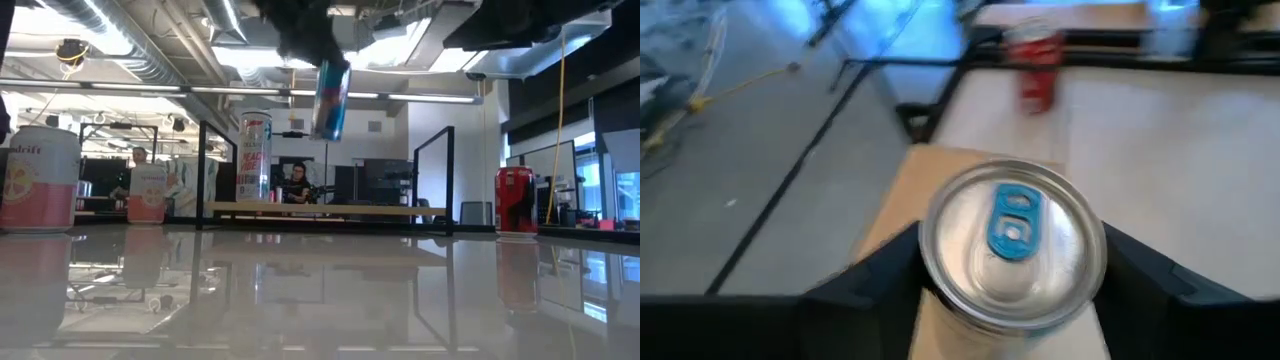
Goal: Place canned beverage on shelf
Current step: Put the right blue soda can on the shelf
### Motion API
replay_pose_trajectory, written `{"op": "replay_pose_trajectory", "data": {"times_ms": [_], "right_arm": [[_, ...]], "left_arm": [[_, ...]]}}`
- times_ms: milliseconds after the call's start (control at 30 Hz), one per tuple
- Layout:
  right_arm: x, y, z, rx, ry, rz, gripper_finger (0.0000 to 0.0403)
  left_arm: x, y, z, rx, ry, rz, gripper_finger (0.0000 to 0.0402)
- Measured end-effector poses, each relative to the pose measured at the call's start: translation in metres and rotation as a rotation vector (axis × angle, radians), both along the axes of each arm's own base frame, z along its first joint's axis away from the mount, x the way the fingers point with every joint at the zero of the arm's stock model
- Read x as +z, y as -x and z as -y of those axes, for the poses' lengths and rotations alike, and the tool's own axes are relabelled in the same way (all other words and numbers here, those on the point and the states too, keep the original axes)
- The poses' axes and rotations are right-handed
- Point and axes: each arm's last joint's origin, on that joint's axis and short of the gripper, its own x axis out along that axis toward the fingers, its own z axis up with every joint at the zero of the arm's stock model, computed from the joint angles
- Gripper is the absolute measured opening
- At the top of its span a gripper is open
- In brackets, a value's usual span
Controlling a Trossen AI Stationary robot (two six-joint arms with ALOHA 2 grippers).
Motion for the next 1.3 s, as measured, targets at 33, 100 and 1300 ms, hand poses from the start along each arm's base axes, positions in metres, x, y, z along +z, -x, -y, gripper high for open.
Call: {"op": "replay_pose_trajectory", "data": {"times_ms": [33, 100, 1300], "right_arm": [[0.000, 0.000, 0.000, -0.013, 0.006, 0.002, 0.0280], [-0.001, 0.001, 0.001, -0.028, 0.028, -0.010, 0.0280], [0.006, -0.039, 0.070, 0.437, -0.059, -0.077, 0.0280]], "left_arm": [[-0.003, 0.003, -0.012, 0.011, 0.016, -0.002, 0.0210], [-0.009, 0.008, -0.034, 0.023, 0.050, 0.015, 0.0210], [-0.041, 0.001, -0.023, -0.392, 0.211, 0.087, 0.0210]]}}
